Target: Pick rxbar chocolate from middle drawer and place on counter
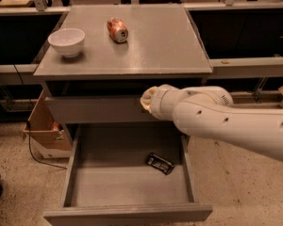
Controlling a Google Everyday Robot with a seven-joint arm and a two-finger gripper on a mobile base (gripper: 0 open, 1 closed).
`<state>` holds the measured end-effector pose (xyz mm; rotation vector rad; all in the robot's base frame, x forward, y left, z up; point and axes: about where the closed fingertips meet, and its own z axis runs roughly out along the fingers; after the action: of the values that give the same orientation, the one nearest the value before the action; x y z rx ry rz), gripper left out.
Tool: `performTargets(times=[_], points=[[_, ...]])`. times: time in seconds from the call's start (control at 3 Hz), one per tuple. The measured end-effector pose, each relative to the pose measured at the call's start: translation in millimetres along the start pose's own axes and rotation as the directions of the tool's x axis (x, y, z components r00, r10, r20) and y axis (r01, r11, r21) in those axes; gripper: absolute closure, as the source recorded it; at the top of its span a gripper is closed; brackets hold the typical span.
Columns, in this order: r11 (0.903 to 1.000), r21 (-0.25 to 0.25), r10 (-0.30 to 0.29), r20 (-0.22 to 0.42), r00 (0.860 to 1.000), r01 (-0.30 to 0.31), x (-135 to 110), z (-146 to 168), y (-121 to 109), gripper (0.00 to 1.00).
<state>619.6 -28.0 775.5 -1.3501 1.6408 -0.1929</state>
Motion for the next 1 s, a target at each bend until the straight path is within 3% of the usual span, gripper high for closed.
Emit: performTargets(times=[0.33, 0.67, 1.0], points=[[0.9895, -0.079, 0.122, -0.004, 0.993, -0.122, 35.0, 38.0, 63.9, 1.00], [0.9675, -0.139, 0.210, -0.021, 0.977, -0.211, 80.9, 67.8, 112.3, 1.00], [0.9567, -0.171, 0.231, -0.045, 0.972, -0.235, 103.5, 77.4, 134.0, 0.86]])
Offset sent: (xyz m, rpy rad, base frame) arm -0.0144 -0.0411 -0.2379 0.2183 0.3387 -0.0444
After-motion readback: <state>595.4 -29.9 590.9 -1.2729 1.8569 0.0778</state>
